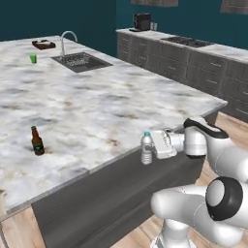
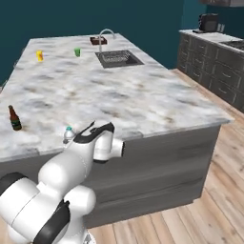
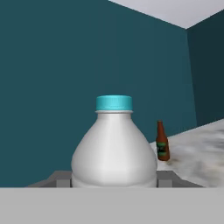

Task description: Place the drinks on the dining counter in a tight cluster.

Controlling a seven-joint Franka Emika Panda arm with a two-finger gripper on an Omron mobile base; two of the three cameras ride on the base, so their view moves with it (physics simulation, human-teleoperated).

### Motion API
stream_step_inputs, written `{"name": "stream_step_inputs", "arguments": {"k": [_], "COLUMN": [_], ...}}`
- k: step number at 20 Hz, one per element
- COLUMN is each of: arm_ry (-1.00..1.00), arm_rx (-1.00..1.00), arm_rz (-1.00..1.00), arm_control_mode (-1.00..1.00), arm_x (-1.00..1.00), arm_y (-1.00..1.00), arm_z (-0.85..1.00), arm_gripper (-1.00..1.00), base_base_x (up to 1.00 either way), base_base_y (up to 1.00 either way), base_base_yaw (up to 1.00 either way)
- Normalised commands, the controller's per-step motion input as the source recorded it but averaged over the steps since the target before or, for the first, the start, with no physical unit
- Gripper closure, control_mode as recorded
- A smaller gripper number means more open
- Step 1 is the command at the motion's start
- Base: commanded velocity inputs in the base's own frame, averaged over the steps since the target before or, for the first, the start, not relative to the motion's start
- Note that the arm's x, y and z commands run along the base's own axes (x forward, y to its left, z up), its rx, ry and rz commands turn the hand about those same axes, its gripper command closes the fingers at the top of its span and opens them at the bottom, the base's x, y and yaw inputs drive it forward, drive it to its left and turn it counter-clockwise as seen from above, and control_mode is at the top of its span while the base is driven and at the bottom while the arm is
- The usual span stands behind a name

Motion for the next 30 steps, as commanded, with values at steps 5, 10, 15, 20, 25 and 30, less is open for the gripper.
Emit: {"name": "stream_step_inputs", "arguments": {"k": [5, 10, 15, 20, 25, 30], "arm_ry": [0.0, 0.0, 0.0, 0.0, 0.0, 0.0], "arm_rx": [0.0, 0.0, 0.0, 0.0, 0.0, 0.0], "arm_rz": [0.0, 0.0, 0.0, 0.0, 0.0, 0.0], "arm_control_mode": [1.0, 1.0, 1.0, 1.0, 1.0, 1.0], "arm_x": [0.0, 0.0, 0.0, 0.0, 0.0, 0.0], "arm_y": [0.0, 0.0, 0.0, 0.0, 0.0, 0.0], "arm_z": [0.0, 0.0, 0.0, 0.0, 0.0, 0.0], "arm_gripper": [1.0, 1.0, 1.0, 1.0, 1.0, 1.0], "base_base_x": [0.54, 0.57, 0.56, 0.45, 0.36, 0.03], "base_base_y": [0.0, 0.0, -0.13, -0.08, -0.01, 0.0], "base_base_yaw": [0.57, 0.5, 0.23, 0.1, 0.04, 0.0]}}
